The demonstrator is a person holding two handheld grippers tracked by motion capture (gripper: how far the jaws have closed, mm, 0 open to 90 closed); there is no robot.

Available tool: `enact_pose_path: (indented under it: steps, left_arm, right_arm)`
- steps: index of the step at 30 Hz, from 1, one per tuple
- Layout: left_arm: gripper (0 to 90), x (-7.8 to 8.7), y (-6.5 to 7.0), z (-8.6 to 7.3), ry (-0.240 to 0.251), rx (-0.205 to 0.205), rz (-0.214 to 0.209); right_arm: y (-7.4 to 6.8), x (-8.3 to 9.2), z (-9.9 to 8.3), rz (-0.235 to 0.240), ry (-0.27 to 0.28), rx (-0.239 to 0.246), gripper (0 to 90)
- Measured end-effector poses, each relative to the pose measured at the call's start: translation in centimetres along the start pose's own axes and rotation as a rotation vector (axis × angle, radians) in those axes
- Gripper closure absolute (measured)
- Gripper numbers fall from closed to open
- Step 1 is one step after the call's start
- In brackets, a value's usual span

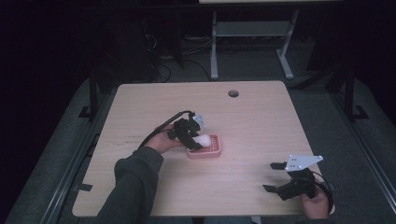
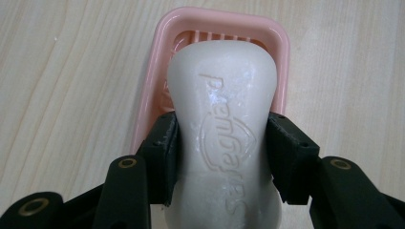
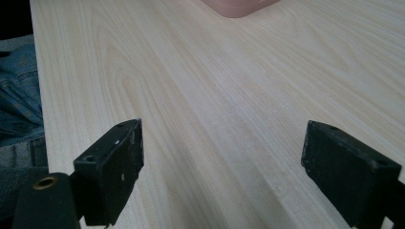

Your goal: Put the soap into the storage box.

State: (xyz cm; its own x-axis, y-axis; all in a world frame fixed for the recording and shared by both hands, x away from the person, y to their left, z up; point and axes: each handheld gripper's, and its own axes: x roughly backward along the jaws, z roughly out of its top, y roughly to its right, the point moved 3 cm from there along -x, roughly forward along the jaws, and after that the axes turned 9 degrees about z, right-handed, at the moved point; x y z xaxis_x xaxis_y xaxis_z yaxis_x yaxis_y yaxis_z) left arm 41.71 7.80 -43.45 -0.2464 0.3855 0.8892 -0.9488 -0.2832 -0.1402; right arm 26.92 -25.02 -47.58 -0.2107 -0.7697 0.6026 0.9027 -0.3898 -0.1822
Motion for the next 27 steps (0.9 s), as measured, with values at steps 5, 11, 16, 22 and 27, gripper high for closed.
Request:
enact_pose_path:
  steps: [5,11,16,22,27]
  left_arm:
    - [49.4,-0.5,-0.1,0.4,0.009,-0.006,-0.005]
    - [49.4,-1.2,0.0,1.0,-0.02,-0.026,-0.004]
    - [49.4,-1.6,0.1,1.4,-0.029,-0.039,-0.005]
    - [49.3,-2.0,0.1,1.4,-0.038,-0.041,-0.007]
    - [49.3,-2.5,0.2,1.4,-0.05,-0.045,-0.006]
  right_arm:
    - [0.0,0.0,0.0,0.0,-0.001,-0.003,14.1]
    - [0.0,0.0,0.0,0.001,-0.001,-0.001,14.1]
    - [0.0,0.0,0.0,0.001,-0.001,0.001,14.1]
    - [0.0,0.0,0.0,0.003,-0.001,0.001,14.0]
    - [0.0,-0.1,0.0,0.004,-0.004,-0.001,14.0]
